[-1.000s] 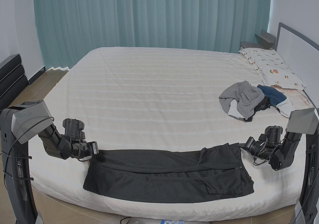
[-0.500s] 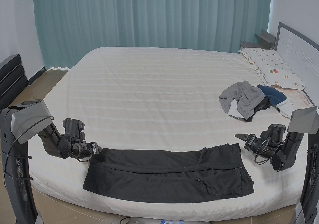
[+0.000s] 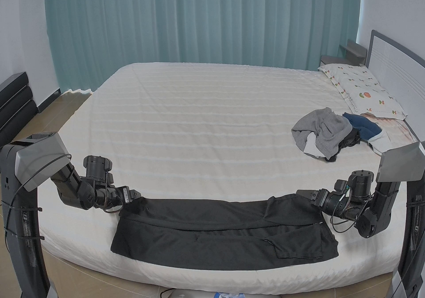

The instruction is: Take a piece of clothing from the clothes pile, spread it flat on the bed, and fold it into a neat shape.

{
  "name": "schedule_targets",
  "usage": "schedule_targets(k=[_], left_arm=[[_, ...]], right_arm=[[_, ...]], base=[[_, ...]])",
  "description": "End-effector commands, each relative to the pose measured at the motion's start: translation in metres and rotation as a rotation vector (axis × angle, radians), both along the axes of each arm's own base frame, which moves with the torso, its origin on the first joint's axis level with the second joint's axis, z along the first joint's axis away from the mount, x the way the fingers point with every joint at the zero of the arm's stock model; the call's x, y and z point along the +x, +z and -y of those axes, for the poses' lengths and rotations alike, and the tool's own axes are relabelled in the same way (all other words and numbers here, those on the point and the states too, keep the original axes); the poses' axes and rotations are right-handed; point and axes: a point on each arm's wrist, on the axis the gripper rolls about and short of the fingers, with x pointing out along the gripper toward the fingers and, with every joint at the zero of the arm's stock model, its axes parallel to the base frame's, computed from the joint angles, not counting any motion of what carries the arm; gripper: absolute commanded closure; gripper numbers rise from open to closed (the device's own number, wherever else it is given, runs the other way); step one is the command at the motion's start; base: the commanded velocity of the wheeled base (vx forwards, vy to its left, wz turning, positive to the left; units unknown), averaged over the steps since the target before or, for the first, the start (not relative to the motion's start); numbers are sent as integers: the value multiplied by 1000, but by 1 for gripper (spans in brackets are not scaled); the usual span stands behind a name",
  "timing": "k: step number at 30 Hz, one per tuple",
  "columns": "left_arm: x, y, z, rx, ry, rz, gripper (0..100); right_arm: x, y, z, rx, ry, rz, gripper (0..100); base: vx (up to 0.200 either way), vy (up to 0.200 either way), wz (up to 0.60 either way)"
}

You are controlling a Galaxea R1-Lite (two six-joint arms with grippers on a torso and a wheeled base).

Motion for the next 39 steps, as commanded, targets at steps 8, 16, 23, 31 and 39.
schedule_targets(k=[8, 16, 23, 31, 39], left_arm=[[0, -1, 0, 1, 0, -4, 0], [0, -1, 0, 1, 1, -5, 0], [0, -1, 0, 1, 1, -5, 0], [0, -1, -2, 2, 5, -2, 0], [0, -1, -4, 2, 9, -2, 0]], right_arm=[[4, -26, 9, -46, -4, -35, 0], [1, -33, 9, -78, 15, -43, 100], [-6, -29, 13, -79, 7, -32, 100], [-22, -23, 20, -68, 2, -17, 100], [-32, -25, 27, -51, 2, -39, 100]], base=[[0, 0, 0], [0, 0, 0], [0, 0, 0], [0, 0, 0], [0, 0, 0]])
